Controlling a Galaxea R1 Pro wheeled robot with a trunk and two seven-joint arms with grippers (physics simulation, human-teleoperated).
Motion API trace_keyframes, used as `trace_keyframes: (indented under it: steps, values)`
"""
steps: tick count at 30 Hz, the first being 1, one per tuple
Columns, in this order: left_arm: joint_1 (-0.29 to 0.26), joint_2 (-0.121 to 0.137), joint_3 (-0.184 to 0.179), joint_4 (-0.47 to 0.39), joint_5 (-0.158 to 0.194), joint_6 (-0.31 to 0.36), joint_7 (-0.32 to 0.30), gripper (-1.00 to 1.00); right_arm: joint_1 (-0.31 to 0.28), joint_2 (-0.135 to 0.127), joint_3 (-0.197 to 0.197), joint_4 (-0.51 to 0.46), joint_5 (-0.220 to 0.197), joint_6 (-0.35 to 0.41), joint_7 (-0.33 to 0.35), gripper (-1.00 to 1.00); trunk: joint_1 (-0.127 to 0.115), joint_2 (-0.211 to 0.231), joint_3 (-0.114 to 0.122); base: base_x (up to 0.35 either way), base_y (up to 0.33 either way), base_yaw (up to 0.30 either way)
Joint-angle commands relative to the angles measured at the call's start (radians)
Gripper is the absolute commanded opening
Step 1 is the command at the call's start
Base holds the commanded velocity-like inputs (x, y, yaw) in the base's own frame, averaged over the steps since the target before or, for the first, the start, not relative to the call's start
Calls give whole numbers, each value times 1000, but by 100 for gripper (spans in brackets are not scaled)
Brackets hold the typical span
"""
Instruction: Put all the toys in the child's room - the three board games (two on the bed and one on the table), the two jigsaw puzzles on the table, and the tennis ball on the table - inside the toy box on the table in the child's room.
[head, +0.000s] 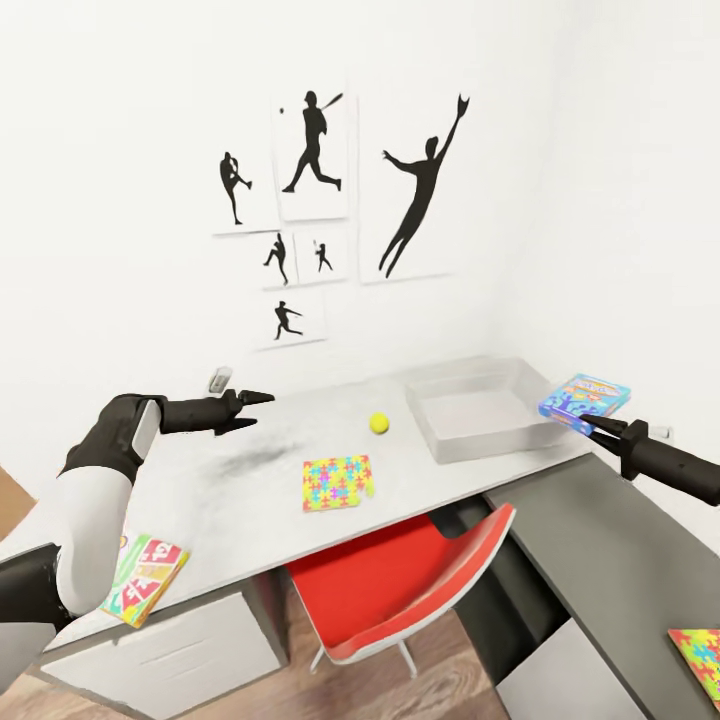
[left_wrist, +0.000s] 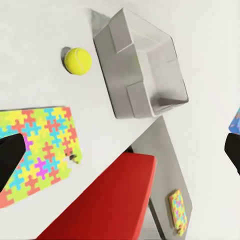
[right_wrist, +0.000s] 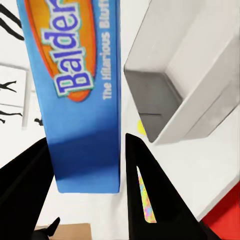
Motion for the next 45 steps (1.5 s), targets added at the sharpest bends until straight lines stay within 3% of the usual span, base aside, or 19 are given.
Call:
trace_keyframes:
  steps: [1,12,24,45]
  values:
    - [-1,0,3,0,-1,8,-3,100,-2,0,-1,1,2,5,10,-100,1,-2,-2,254,-113,-196]
    - [-1,0,2,0,-1,8,-3,100,-2,2,0,0,3,5,10,-100,1,-2,-3,277,-48,-29]
    - [-1,0,2,0,-1,7,-3,100,-2,2,0,0,4,5,10,-100,1,-2,-3,140,-88,180]
    - [-1,-2,3,0,-1,8,-4,100,-2,2,0,1,4,7,11,-100,1,-2,-3,137,-57,16]
